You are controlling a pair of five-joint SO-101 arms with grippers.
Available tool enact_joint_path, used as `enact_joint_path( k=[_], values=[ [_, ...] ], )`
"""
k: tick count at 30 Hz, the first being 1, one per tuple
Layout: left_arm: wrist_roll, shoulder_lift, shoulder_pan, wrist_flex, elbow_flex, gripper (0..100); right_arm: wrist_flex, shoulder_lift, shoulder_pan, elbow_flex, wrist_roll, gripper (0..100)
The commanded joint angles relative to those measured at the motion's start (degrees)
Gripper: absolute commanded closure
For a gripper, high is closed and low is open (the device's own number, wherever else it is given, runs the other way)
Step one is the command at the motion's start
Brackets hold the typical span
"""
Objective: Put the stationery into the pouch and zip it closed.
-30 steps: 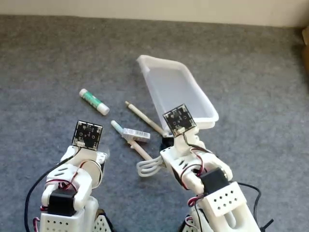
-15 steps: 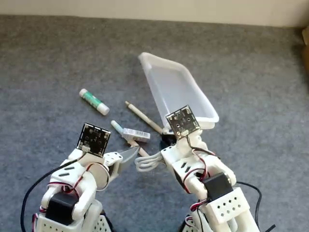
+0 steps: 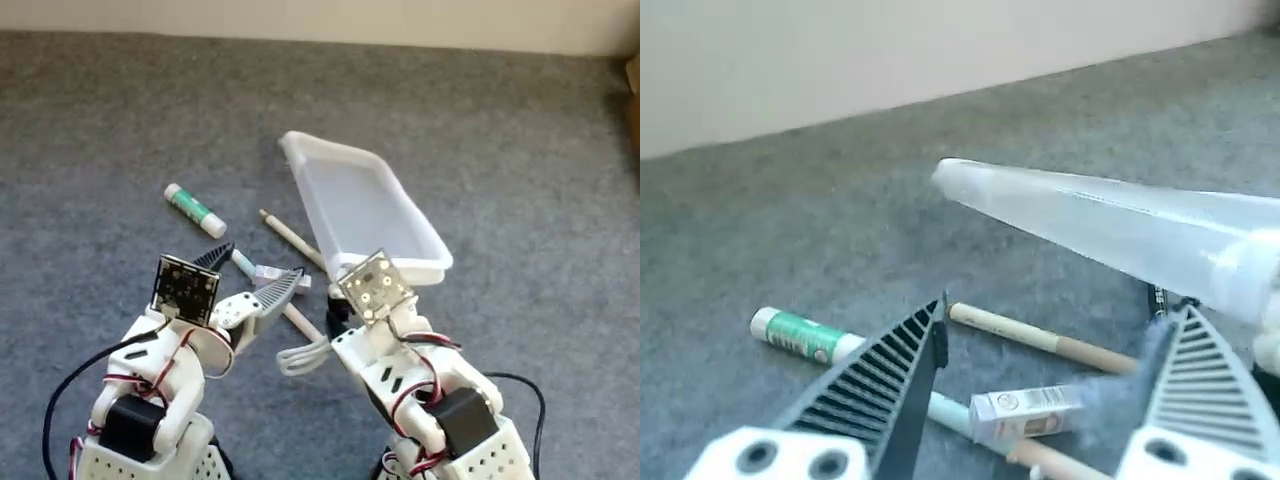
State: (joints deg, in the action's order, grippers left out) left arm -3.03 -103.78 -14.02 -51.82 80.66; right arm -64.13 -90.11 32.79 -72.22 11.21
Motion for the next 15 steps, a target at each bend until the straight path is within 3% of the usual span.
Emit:
enact_joint_path(
  k=[1,15],
  values=[
    [-2.73,-0.48,-4.88,3.87,-0.22,68,1.01,-1.27,1.54,-2.24,3.69,99.3],
    [-4.75,-0.40,-12.62,0.97,-0.84,68,2.68,-1.27,2.68,-4.79,4.13,99.3]
  ],
)
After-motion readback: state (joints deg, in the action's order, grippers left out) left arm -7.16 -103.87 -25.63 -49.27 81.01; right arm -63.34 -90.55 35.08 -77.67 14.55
